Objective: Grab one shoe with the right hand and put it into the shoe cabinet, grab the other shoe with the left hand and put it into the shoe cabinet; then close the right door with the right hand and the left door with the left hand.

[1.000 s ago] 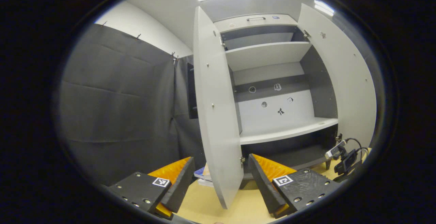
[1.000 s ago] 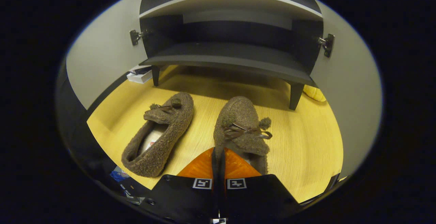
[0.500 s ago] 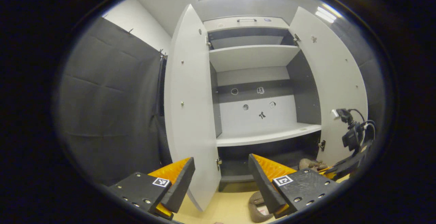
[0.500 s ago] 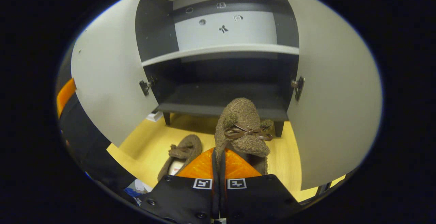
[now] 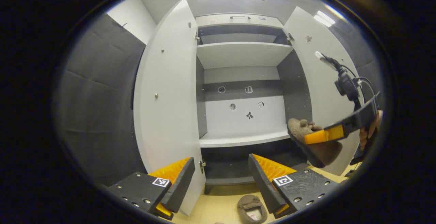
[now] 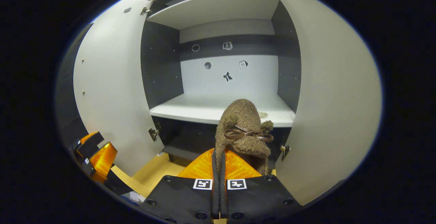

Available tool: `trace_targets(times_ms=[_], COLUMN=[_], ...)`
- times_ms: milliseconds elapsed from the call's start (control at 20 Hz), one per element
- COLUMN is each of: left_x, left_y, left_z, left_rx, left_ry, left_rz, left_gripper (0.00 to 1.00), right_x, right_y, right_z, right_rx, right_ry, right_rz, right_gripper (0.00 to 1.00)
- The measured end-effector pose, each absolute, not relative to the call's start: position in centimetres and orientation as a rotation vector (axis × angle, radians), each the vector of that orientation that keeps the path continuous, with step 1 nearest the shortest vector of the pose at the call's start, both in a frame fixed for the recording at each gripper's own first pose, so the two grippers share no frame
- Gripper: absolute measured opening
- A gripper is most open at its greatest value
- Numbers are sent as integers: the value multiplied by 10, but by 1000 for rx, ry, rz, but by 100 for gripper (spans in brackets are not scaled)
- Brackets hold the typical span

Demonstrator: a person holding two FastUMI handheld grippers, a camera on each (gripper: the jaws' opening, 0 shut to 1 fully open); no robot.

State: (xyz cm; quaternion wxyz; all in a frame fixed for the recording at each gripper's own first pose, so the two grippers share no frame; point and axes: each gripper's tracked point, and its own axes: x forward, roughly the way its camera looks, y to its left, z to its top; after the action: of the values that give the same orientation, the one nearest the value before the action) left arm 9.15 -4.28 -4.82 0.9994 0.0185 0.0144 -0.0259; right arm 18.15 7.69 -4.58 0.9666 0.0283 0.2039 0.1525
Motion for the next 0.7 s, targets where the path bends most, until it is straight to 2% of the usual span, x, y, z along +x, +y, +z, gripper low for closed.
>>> trace_targets(times_ms=[300, 350, 400, 500, 600, 700], left_x=[100, 101, 102, 102, 103, 104], left_y=[-41, -41, -40, -41, -42, -42], left_z=[-64, -67, -70, -75, -80, -84], left_rx=[10, 11, 14, 19, 14, 4], left_ry=[46, 53, 58, 66, 73, 85], left_rz=[-73, -78, -82, -92, -100, -108], left_gripper=[94, 100, 100, 100, 95, 91], right_x=[243, 255, 266, 290, 311, 334], right_y=[81, 82, 82, 83, 83, 82], right_z=[-1, 5, 11, 19, 18, 13], right_rx=[-13, -19, -24, -23, -33, -59], right_ry=[315, 305, 298, 290, 302, 326], right_rz=[285, 280, 272, 256, 242, 225], right_gripper=[0, 0, 2, 0, 2, 0])
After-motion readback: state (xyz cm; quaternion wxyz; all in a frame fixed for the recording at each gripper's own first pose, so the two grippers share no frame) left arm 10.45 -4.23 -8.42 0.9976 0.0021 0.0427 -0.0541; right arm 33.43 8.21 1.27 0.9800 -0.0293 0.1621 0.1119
